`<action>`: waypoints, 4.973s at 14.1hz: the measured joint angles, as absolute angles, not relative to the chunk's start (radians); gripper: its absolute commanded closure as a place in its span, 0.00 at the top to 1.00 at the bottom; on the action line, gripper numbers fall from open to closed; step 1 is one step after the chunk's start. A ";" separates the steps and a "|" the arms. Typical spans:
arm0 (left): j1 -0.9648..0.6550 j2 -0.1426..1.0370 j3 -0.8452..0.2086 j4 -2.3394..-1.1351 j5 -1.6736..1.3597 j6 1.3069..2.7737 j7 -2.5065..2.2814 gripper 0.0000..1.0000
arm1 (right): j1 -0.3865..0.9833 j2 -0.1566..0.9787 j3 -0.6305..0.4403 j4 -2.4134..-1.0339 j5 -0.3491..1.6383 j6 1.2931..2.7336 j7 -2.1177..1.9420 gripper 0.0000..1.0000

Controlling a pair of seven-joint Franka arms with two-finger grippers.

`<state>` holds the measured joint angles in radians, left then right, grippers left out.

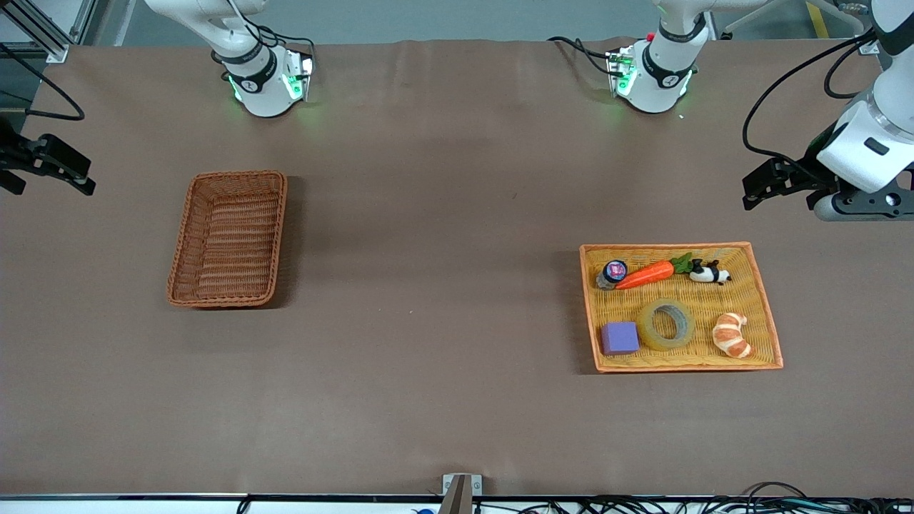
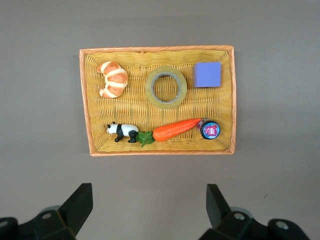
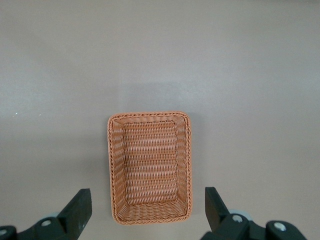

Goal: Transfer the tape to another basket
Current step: 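Reach the left gripper down toward the tape roll on the yellow tray, then lower the left gripper onto the tape roll and close on its rim, then lift the tape with the left gripper toward the table middle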

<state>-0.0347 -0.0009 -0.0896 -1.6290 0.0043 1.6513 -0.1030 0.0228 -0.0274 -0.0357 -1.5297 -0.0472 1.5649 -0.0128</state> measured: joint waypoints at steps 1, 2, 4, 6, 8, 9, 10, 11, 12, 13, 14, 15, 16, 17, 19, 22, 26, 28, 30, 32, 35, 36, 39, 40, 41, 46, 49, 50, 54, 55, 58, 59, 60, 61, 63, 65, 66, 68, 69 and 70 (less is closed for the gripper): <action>-0.035 -0.001 -0.090 -1.629 0.004 1.651 -0.101 1.00 | 0.023 -0.027 -0.036 -1.530 -0.047 1.565 -0.013 1.00; -0.034 -0.001 -0.090 -1.629 0.004 1.651 -0.097 0.99 | 0.023 -0.027 -0.036 -1.530 -0.047 1.565 -0.013 1.00; -0.032 -0.001 -0.089 -1.626 0.004 1.652 -0.067 1.00 | 0.023 -0.027 -0.036 -1.530 -0.047 1.565 -0.013 1.00; -0.030 0.000 -0.089 -1.610 0.004 1.652 -0.036 1.00 | 0.023 -0.027 -0.036 -1.530 -0.047 1.565 -0.013 1.00; -0.030 0.003 -0.089 -1.601 0.004 1.651 -0.037 1.00 | 0.023 -0.027 -0.036 -1.530 -0.047 1.566 -0.013 1.00; -0.030 0.007 -0.089 -1.601 0.004 1.651 -0.044 1.00 | 0.023 -0.027 -0.036 -1.530 -0.047 1.566 -0.013 1.00; -0.030 0.013 -0.089 -1.601 0.004 1.651 -0.054 1.00 | 0.022 -0.027 -0.036 -1.530 -0.047 1.566 -0.013 1.00; -0.030 0.019 -0.089 -1.601 0.004 1.648 -0.062 1.00 | 0.022 -0.027 -0.036 -1.530 -0.047 1.566 -0.013 1.00; -0.030 0.027 -0.089 -1.602 0.004 1.645 -0.063 0.96 | 0.021 -0.027 -0.036 -1.530 -0.047 1.566 -0.013 1.00; -0.030 0.036 -0.089 -1.605 0.004 1.643 -0.063 0.96 | 0.020 -0.027 -0.036 -1.530 -0.047 1.566 -0.013 1.00; -0.030 0.050 -0.089 -1.609 0.004 1.643 -0.063 0.96 | 0.020 -0.027 -0.036 -1.530 -0.047 1.566 -0.013 1.00; -0.030 0.071 -0.089 -1.611 0.004 1.647 -0.063 0.96 | 0.020 -0.027 -0.036 -1.530 -0.047 1.566 -0.013 1.00; -0.030 0.098 -0.089 -1.612 0.004 1.659 -0.063 0.96 | 0.020 -0.027 -0.036 -1.530 -0.047 1.566 -0.013 1.00; -0.030 0.131 -0.089 -1.613 0.004 1.686 -0.063 0.98 | 0.020 -0.027 -0.036 -1.530 -0.047 1.566 -0.013 1.00; -0.029 0.210 -0.089 -1.617 0.007 1.774 -0.063 1.00 | 0.019 -0.026 -0.036 -1.530 -0.047 1.566 -0.013 1.00; -0.020 0.338 -0.088 -1.624 0.014 1.907 -0.064 1.00 | 0.019 -0.025 -0.036 -1.530 -0.047 1.567 -0.013 1.00; 0.009 0.471 -0.088 -1.627 0.015 2.075 -0.064 1.00 | 0.017 -0.022 -0.037 -1.530 -0.047 1.567 -0.013 1.00; 0.015 0.521 -0.088 -1.627 0.015 2.142 -0.064 1.00 | 0.016 -0.021 -0.037 -1.530 -0.047 1.567 -0.013 1.00; 0.015 0.564 -0.088 -1.628 0.015 2.171 -0.064 1.00 | 0.016 -0.021 -0.037 -1.530 -0.047 1.567 -0.013 1.00; 0.022 0.591 -0.087 -1.629 0.015 2.177 -0.064 1.00 | 0.016 -0.021 -0.037 -1.530 -0.047 1.567 -0.013 1.00; 0.027 0.631 -0.087 -1.636 0.015 2.206 -0.064 1.00 | 0.015 -0.020 -0.037 -1.530 -0.047 1.567 -0.013 1.00; 0.027 0.647 -0.087 -1.638 0.015 2.216 -0.064 1.00 | 0.015 -0.020 -0.037 -1.530 -0.047 1.567 -0.013 1.00; 0.027 0.671 -0.088 -1.662 0.015 2.236 -0.064 0.95 | 0.015 -0.020 -0.037 -1.530 -0.047 1.567 -0.013 1.00; 0.027 0.672 -0.088 -1.675 0.015 2.258 -0.064 0.89 | 0.015 -0.020 -0.037 -1.530 -0.047 1.567 -0.013 1.00; 0.027 0.674 -0.088 -1.687 0.015 2.279 -0.064 0.76 | 0.015 -0.020 -0.037 -1.530 -0.047 1.568 -0.013 1.00; 0.025 0.688 -0.089 -1.702 0.023 2.296 -0.062 0.07 | 0.015 -0.020 -0.035 -1.530 -0.047 1.570 -0.014 1.00; 0.027 0.683 -0.089 -1.704 0.077 2.297 -0.062 0.04 | 0.015 -0.020 -0.035 -1.530 -0.047 1.570 -0.014 1.00; 0.027 0.676 -0.089 -1.706 0.083 2.297 -0.062 0.01 | 0.015 -0.020 -0.035 -1.530 -0.047 1.570 -0.014 1.00; 0.033 0.560 -0.089 -1.756 0.088 2.285 -0.060 0.00 | 0.015 -0.019 -0.036 -1.530 -0.047 1.570 -0.014 1.00; 0.033 0.513 -0.092 -1.767 0.088 2.245 -0.058 0.00 | 0.015 -0.019 -0.036 -1.530 -0.047 1.570 -0.014 1.00; 0.032 0.380 -0.152 -1.772 0.088 2.103 -0.049 0.00 | 0.015 -0.019 -0.036 -1.530 -0.047 1.570 -0.014 1.00; 0.030 0.353 -0.190 -1.772 0.089 2.088 -0.049 0.00 | 0.015 -0.019 -0.036 -1.530 -0.047 1.570 -0.014 1.00; 0.028 0.339 -0.238 -1.770 0.089 2.085 -0.050 0.00 | 0.015 -0.019 -0.036 -1.529 -0.047 1.570 -0.014 1.00; 0.022 0.337 -0.288 -1.766 0.089 2.085 -0.055 0.00 | 0.015 -0.019 -0.036 -1.528 -0.047 1.572 -0.014 1.00; -0.027 0.362 -0.358 -1.743 0.089 2.086 -0.098 0.00 | 0.014 -0.019 -0.037 -1.517 -0.047 1.583 -0.014 1.00; -0.133 0.428 -0.369 -1.676 0.088 2.090 -0.201 0.00 | 0.011 -0.020 -0.038 -1.495 -0.047 1.585 -0.014 1.00; -0.198 0.477 -0.369 -1.627 0.089 2.091 -0.270 0.00 | 0.009 -0.020 -0.039 -1.483 -0.048 1.585 -0.014 1.00; -0.337 0.587 -0.360 -1.529 0.089 2.094 -0.409 0.00 | 0.006 -0.020 -0.039 -1.472 -0.047 1.583 -0.014 1.00; -0.404 0.645 -0.352 -1.474 0.090 2.099 -0.465 0.00 | 0.006 -0.015 -0.037 -1.475 -0.046 1.575 -0.016 1.00; -0.466 0.705 -0.340 -1.413 0.090 2.103 -0.512 0.00 | 0.007 0.000 -0.033 -1.483 -0.046 1.571 -0.017 1.00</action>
<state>-0.4661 0.7052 -0.3403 -1.4129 0.0900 2.1028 -0.5120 0.0066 0.0000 -0.0335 -1.4827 -0.0457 1.5710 -0.0166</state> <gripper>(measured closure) 0.784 0.000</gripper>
